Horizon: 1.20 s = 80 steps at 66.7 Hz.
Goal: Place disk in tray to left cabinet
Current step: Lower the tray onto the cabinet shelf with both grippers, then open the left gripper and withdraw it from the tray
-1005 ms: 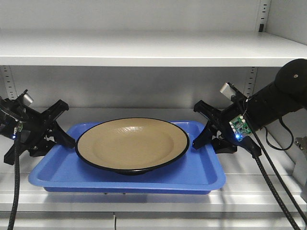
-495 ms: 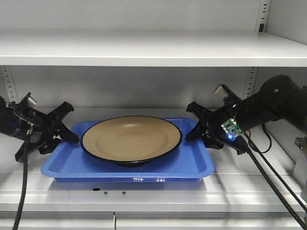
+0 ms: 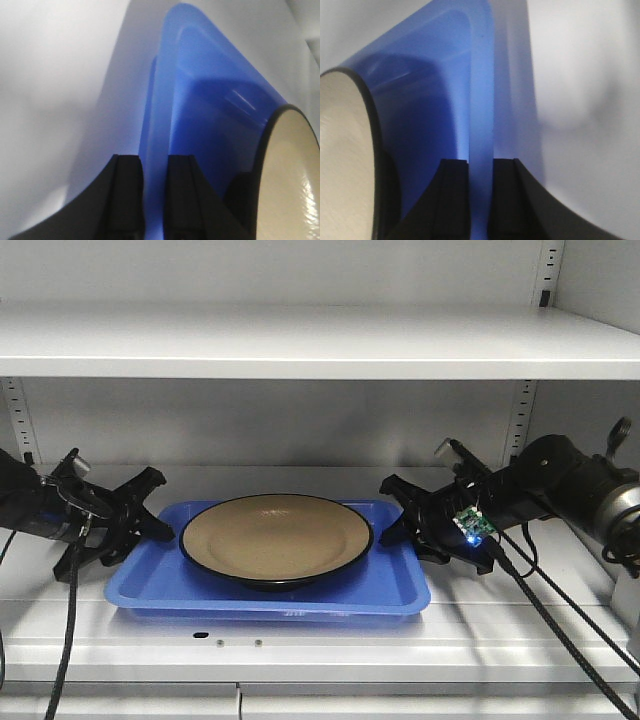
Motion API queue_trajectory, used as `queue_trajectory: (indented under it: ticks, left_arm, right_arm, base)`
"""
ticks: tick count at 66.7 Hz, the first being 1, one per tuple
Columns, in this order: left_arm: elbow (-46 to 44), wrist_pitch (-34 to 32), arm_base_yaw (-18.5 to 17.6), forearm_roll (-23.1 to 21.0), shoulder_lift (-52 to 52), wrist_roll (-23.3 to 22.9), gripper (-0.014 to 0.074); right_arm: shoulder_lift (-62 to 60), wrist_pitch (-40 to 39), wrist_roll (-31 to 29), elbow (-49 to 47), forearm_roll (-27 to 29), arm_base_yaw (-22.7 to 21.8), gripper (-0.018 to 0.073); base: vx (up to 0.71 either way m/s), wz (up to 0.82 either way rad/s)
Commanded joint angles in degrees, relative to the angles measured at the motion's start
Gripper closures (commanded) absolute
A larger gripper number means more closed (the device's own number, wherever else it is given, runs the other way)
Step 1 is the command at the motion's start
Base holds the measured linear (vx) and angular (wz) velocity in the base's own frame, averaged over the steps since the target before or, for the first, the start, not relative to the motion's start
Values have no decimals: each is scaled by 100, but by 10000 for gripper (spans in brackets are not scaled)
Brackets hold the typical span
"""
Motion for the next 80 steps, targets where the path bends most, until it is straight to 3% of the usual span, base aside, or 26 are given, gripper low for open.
queue_trajectory:
  ticks: [1, 11, 21, 36, 67, 80]
  left_arm:
    - [-200, -286, -143, -698, -357, 281, 541]
    - [-200, -367, -143, -692, -357, 518, 451]
    - [-200, -509, -135, -692, -357, 791, 304]
    - [-200, -734, -133, -581, -357, 1089, 148]
    - [-200, -913, 24, -356, -381, 1118, 134]
    - [-207, -880, 48, -344, -483, 1132, 134]
  right_arm:
    - [-354, -357, -243, -220, 753, 133, 443]
    - [-329, -541, -609, -220, 753, 133, 312]
    - [-329, -740, -609, -220, 828, 123, 175]
    - [-329, -844, -609, -220, 774, 13, 148]
    - [-433, -1001, -609, -220, 68, -50, 189]
    - [-624, -1189, -609, -220, -660, -50, 189]
  base:
    - [0, 0]
    - [0, 0]
    - [0, 0]
    - [0, 0]
    - [0, 0]
    - [0, 0]
